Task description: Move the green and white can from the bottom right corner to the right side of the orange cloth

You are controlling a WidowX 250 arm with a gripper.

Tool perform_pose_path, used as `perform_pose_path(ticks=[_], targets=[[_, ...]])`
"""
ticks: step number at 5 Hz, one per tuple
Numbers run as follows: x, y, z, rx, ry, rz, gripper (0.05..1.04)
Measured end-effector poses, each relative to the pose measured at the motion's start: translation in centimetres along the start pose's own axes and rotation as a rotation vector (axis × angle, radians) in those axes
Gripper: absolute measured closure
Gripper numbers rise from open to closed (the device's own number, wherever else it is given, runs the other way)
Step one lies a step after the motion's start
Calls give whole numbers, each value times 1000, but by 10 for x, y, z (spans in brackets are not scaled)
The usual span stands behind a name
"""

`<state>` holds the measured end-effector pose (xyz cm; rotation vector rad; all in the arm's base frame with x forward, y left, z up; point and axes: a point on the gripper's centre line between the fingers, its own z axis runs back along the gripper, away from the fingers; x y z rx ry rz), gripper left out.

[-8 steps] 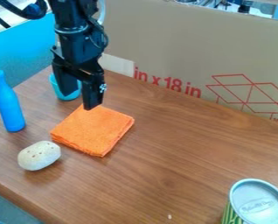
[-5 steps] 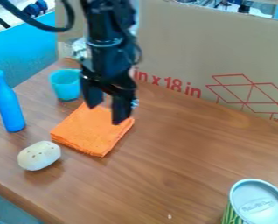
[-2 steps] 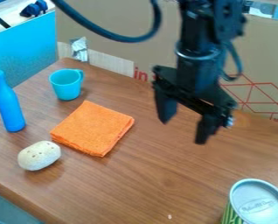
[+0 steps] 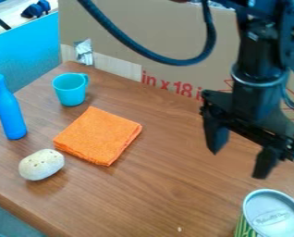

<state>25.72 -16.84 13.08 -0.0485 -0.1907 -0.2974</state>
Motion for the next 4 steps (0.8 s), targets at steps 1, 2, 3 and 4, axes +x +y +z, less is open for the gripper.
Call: perform_pose_path(ticks=[1, 2, 3, 4], targets=[[-6, -16, -10, 14, 27, -43, 83], [-11, -27, -18, 26, 46, -57, 83], [-10, -39, -23, 23, 46, -57, 83], [-10, -49, -31, 26, 49, -49, 82]])
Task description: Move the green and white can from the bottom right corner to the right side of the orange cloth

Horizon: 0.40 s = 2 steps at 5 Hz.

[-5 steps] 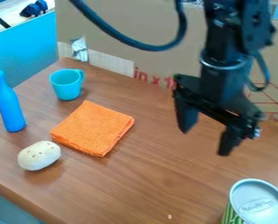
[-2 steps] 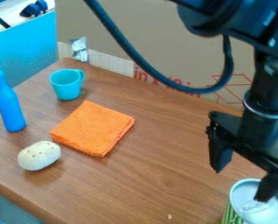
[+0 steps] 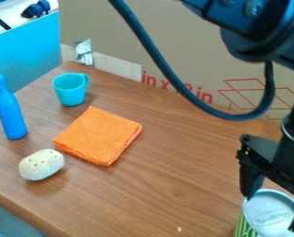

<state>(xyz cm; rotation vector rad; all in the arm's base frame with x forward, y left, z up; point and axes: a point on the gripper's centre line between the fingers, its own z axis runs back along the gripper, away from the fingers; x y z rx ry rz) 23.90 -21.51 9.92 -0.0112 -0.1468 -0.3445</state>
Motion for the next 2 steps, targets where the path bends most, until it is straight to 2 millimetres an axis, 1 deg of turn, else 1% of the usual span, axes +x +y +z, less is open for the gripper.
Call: perform_pose_path(ticks=[1, 2], targets=[[6, -5, -3, 38, -2, 19, 83], [7, -5, -11, 41, 0, 25, 83]])
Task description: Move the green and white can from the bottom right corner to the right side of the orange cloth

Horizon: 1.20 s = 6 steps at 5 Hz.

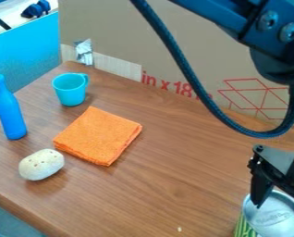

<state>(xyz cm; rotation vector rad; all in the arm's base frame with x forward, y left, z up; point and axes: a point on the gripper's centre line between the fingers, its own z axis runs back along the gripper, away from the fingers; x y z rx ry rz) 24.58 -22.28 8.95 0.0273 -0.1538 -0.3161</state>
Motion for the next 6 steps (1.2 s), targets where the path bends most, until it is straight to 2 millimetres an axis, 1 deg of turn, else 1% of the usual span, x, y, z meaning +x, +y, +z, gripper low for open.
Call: perform_pose_path(ticks=[1, 2, 3, 4, 5, 6], targets=[[0, 1, -6, 16, 16, 7, 82], [6, 10, -11, 13, 4, 42, 82], [7, 11, -14, 19, 14, 43, 83], [1, 21, -23, 44, 35, 46, 82], [-4, 35, -25, 59, 50, 60, 82], [-3, 62, -26, 79, 71, 115, 82]])
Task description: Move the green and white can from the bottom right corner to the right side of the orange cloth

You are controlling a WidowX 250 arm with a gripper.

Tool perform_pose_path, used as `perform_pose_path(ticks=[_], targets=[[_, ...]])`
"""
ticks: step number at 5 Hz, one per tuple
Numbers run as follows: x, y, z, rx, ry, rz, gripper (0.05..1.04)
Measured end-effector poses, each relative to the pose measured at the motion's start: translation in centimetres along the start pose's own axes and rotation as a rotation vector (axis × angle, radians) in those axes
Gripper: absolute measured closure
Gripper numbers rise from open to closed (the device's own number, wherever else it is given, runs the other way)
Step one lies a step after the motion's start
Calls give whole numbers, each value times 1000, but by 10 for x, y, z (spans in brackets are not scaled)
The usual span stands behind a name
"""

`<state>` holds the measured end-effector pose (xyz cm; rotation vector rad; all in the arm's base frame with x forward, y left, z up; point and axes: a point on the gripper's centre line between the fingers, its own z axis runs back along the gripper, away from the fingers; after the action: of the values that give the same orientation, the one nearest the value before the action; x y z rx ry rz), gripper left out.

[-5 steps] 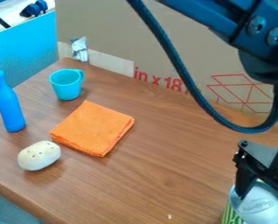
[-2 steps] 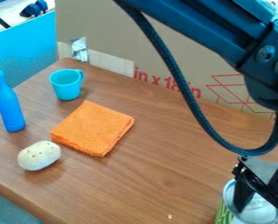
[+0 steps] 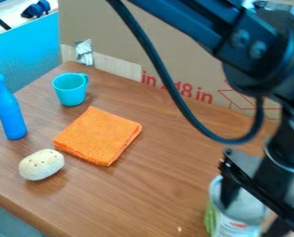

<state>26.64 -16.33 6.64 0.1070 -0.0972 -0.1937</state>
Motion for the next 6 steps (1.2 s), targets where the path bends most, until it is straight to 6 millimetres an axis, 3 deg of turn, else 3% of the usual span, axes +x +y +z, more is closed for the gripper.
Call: perform_pose_path(ticks=[2, 3, 4, 5, 6], targets=[[10, 78, -7, 42, 59, 133, 83], [8, 107, -9, 55, 105, 160, 83], [8, 121, -11, 53, 113, 184, 83], [7, 119, -9, 31, 121, 172, 83], [13, 120, 9, -27, 45, 194, 83]])
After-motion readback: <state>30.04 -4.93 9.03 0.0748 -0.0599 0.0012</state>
